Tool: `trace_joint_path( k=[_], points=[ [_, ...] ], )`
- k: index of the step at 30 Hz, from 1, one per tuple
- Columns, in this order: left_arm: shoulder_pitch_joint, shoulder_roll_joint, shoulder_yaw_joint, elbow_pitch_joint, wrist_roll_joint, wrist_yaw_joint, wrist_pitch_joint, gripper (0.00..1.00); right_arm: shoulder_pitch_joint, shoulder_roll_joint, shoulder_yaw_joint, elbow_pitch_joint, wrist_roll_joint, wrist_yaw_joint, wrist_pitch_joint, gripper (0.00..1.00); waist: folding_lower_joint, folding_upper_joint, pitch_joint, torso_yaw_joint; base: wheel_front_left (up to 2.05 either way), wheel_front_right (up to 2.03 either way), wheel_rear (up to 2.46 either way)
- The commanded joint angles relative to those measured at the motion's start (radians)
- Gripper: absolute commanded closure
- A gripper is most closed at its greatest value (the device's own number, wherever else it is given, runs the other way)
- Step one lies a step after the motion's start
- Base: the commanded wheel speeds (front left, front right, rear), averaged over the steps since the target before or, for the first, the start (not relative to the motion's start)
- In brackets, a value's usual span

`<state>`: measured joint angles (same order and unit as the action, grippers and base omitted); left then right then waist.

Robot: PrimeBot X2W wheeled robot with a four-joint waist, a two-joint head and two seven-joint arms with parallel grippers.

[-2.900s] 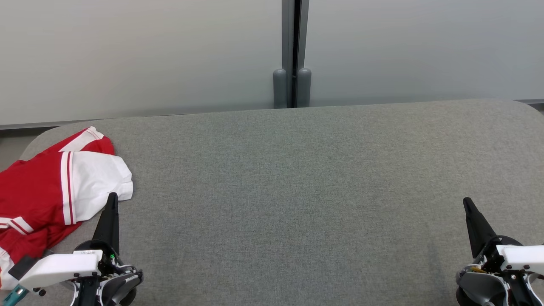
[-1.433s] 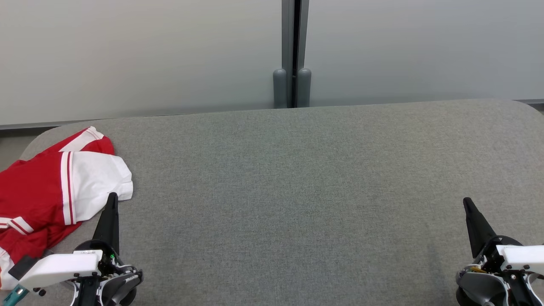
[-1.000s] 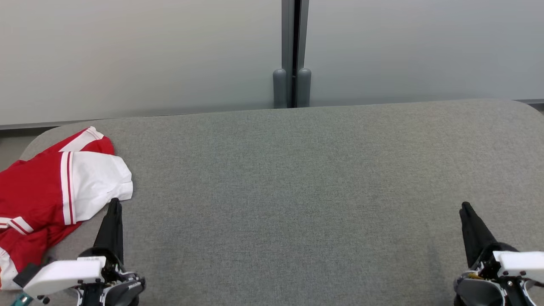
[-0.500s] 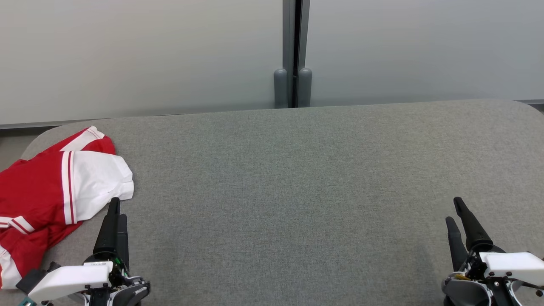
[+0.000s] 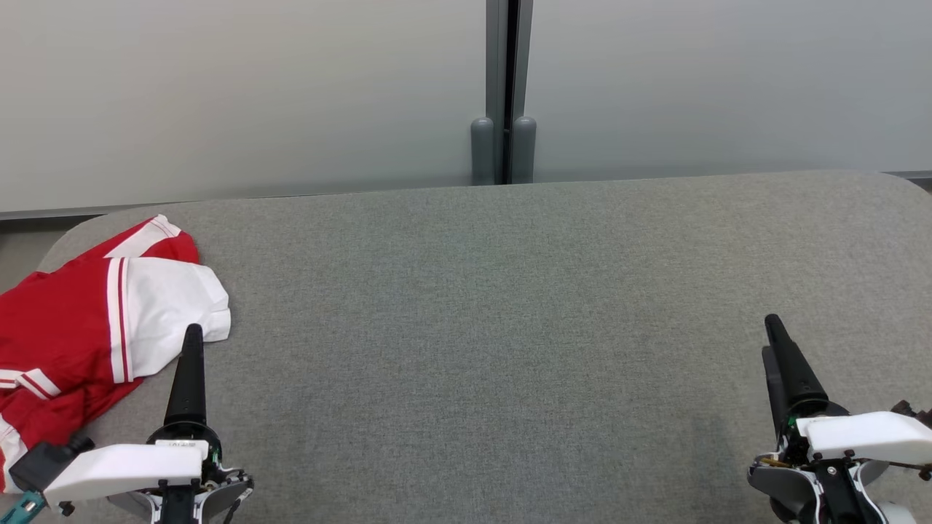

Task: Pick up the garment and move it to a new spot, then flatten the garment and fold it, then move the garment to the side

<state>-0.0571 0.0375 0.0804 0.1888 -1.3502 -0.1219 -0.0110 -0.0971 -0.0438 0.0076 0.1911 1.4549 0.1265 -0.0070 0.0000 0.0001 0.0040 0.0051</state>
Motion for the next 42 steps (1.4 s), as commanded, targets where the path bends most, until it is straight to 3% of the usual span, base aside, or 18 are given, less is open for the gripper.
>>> trace_joint_path(
  k=[1, 11, 24, 42],
  points=[
    [-0.019, 0.008, -0.003, -0.026, 0.05, 0.002, -0.01, 0.0, -0.031, -0.01, 0.003, -0.025, -0.047, 0.004, -0.014, 0.0, 0.0, -0.0001, 0.0, 0.001, 0.0, 0.0, 0.0],
    [-0.009, 0.009, -0.026, -0.054, 0.25, 0.026, -0.043, 0.0, -0.041, -0.022, 0.036, -0.045, -0.286, 0.004, -0.048, 0.0, 0.0, -0.0001, 0.002, 0.003, 0.0, 0.0, 0.0],
    [0.004, 0.011, -0.058, -0.043, 0.597, 0.07, -0.087, 0.0, -0.05, -0.042, 0.086, -0.037, -0.611, 0.005, -0.091, 0.0, 0.0, -0.0001, 0.004, 0.004, 0.0, 0.0, 0.0],
    [0.013, 0.012, -0.078, -0.06, 0.803, 0.096, -0.138, 0.0, -0.066, -0.023, 0.11, 0.007, -0.887, 0.005, -0.143, 0.0, 0.0, -0.0001, 0.008, 0.007, 0.0, 0.0, 0.0]
  ],
)
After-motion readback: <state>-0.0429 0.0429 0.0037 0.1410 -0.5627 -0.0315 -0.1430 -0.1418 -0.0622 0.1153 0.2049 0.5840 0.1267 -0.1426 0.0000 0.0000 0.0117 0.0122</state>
